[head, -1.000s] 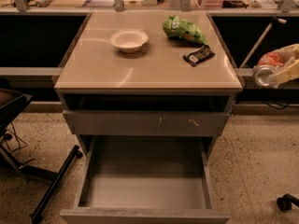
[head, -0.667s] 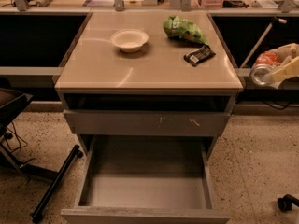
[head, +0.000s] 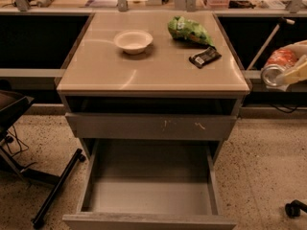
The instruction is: Place coke can into middle drawer
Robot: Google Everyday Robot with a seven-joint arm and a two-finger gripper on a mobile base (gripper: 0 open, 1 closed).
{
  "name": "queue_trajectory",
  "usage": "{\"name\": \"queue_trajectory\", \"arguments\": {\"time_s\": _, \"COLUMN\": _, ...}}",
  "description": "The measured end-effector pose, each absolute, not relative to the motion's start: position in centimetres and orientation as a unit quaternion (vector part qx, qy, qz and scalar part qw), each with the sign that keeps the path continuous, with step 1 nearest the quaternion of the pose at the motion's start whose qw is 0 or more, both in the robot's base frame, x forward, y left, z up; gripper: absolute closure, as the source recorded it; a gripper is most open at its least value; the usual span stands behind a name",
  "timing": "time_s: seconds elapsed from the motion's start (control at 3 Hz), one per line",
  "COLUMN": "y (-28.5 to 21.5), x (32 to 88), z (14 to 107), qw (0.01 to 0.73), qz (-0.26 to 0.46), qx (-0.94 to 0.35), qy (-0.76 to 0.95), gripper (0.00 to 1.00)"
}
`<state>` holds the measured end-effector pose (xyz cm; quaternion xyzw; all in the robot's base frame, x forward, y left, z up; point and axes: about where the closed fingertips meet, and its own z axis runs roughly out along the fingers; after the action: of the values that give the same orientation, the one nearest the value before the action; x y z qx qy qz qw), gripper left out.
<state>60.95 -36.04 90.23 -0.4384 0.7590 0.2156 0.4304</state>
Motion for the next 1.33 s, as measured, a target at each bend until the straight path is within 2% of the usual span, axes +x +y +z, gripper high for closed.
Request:
{"name": "queue_trajectory", "arguments": {"time_s": 0.33, "y": -35.6, "x": 53.1, "z": 93.9, "qw": 0.404, "qz": 0.186, "qx": -0.430, "qy": 0.786, "gripper": 1.00}}
{"name": "queue_trajectory", "arguments": {"time_s": 1.0, "y": -35.0, "x": 52.5, "z": 92.5, "qw": 0.411, "qz": 0.180, "qx": -0.427, "qy": 0.785, "gripper": 1.00}}
{"name": "queue_trajectory", "arguments": {"time_s": 1.33, "y": -33.4, "x": 50.1, "z": 93.1, "qw": 0.463, "qz": 0.141, "qx": -0.437, "qy": 0.758, "gripper": 1.00}}
